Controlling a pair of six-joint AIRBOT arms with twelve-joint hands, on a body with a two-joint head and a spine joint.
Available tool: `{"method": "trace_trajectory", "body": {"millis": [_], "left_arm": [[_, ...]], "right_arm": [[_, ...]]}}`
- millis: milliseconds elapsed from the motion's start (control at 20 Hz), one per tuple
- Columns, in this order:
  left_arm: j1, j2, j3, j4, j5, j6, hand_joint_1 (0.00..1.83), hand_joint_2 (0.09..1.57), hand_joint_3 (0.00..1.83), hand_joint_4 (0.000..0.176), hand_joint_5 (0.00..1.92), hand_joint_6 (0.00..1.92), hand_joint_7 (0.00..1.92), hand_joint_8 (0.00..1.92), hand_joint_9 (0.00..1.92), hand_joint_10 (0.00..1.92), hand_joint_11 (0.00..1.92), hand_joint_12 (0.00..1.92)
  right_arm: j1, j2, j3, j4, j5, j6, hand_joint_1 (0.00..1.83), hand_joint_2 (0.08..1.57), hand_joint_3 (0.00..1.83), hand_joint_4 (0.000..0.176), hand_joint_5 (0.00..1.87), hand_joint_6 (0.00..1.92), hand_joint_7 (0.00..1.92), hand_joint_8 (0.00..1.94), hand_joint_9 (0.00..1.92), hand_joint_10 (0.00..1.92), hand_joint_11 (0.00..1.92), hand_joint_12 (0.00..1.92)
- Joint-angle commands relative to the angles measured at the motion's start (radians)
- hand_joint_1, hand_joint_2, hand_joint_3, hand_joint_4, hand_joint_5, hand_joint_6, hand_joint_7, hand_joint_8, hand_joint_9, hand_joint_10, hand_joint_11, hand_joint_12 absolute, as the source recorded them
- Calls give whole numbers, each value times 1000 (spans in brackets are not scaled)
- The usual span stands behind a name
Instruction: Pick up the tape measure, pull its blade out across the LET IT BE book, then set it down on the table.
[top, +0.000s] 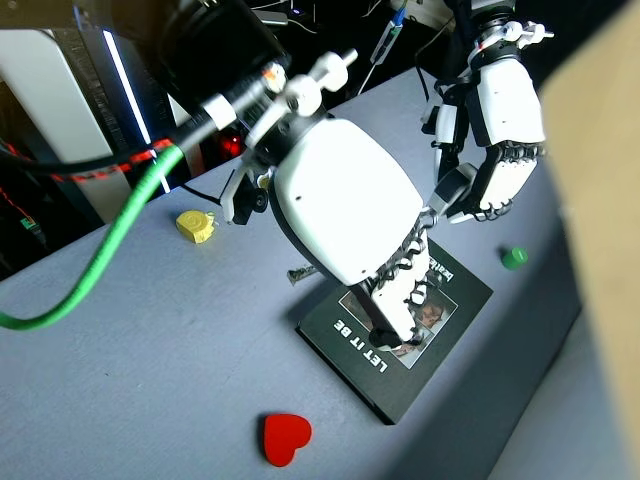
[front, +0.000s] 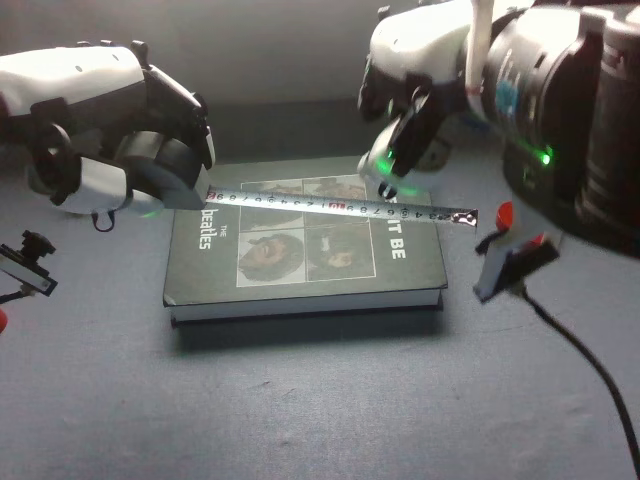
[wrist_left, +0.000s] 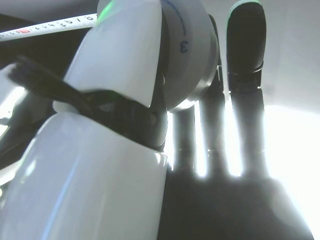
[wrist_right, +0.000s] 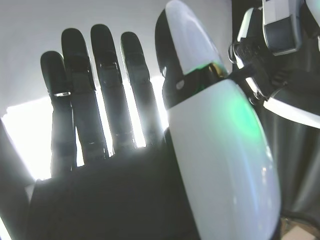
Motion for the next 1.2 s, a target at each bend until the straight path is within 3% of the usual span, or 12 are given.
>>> {"method": "trace_trajectory", "body": {"millis": [0, 300, 1150], "left_arm": [[-10, -2, 11, 4, -59, 3, 1367, 1154, 0, 0, 857, 928, 847, 1208, 898, 1338, 883, 1201], [-11, -6, 27, 4, -56, 27, 1367, 1154, 0, 0, 859, 919, 848, 1210, 898, 1340, 904, 1174], [-16, -11, 34, 0, -72, 25, 1367, 1160, 0, 0, 841, 928, 850, 1227, 881, 1357, 897, 1159]], "right_arm": [[19, -1, -12, -84, -4, -6, 891, 1184, 0, 0, 625, 19, 738, 19, 716, 34, 259, 1018], [-5, -24, -31, -114, -36, -12, 890, 1186, 1, 0, 639, 17, 756, 19, 727, 31, 247, 1014], [-91, -90, 43, -224, -42, 73, 896, 1194, 1, 0, 643, 12, 786, 20, 755, 31, 265, 1022]]}}
